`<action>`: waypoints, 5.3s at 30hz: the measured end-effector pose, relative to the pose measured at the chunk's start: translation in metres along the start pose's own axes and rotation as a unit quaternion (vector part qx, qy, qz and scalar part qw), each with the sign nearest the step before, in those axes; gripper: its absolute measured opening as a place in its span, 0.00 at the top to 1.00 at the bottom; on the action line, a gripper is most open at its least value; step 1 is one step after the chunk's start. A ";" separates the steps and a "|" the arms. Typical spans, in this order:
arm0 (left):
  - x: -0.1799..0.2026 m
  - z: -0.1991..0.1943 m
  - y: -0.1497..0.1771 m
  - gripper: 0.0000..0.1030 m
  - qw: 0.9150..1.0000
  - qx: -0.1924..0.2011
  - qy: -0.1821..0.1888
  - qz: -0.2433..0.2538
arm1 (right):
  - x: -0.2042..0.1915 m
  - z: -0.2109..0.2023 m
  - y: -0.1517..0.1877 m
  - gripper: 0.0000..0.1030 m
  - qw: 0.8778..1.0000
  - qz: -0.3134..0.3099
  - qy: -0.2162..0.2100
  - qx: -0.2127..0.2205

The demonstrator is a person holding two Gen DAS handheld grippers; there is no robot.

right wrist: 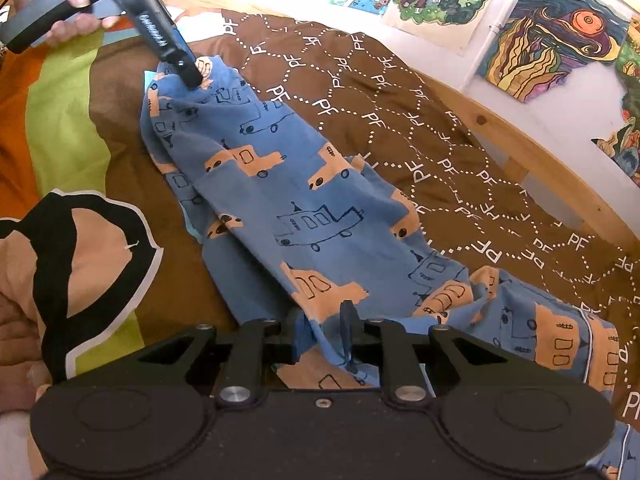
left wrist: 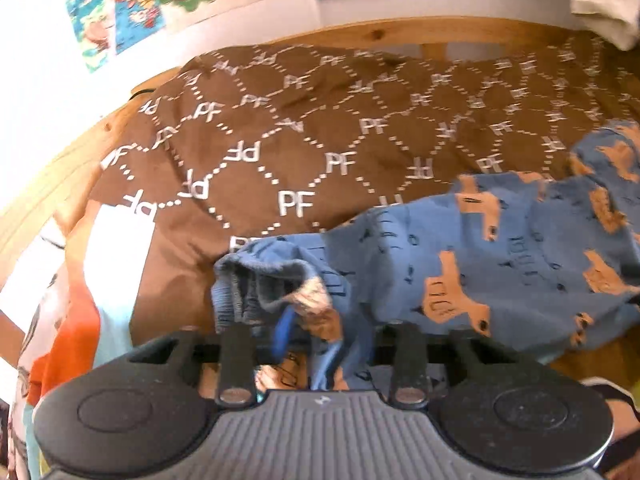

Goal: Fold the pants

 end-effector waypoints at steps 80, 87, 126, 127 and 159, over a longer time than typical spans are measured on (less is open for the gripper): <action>0.225 -0.007 0.008 0.99 0.947 0.065 0.259 0.177 | 0.205 0.000 0.097 0.46 0.810 0.570 0.015 -0.140; 0.220 -0.014 0.000 0.99 0.948 0.072 0.264 0.165 | 0.214 0.007 0.096 0.51 0.764 0.638 -0.004 -0.095; 0.229 -0.009 0.021 0.99 0.942 0.043 0.268 0.197 | 0.181 -0.100 0.109 1.00 0.805 0.534 0.247 -0.075; 0.231 -0.007 0.024 0.99 0.939 0.033 0.277 0.199 | 0.177 -0.100 0.117 1.00 0.798 0.543 0.247 -0.083; 0.410 0.107 -0.129 0.81 0.882 -0.180 0.404 0.166 | 0.188 -0.092 0.145 0.89 0.758 0.627 0.180 -0.013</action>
Point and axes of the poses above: each gripper's, at about its wrist camera, not at the fingertips, and z roughly the way its jaws point, x to its right, y to its underside, the point moved 7 cm from there along z, roughly the way its jaws point, and after that the axes turned 6 degrees about y, right-handed, at the moved point
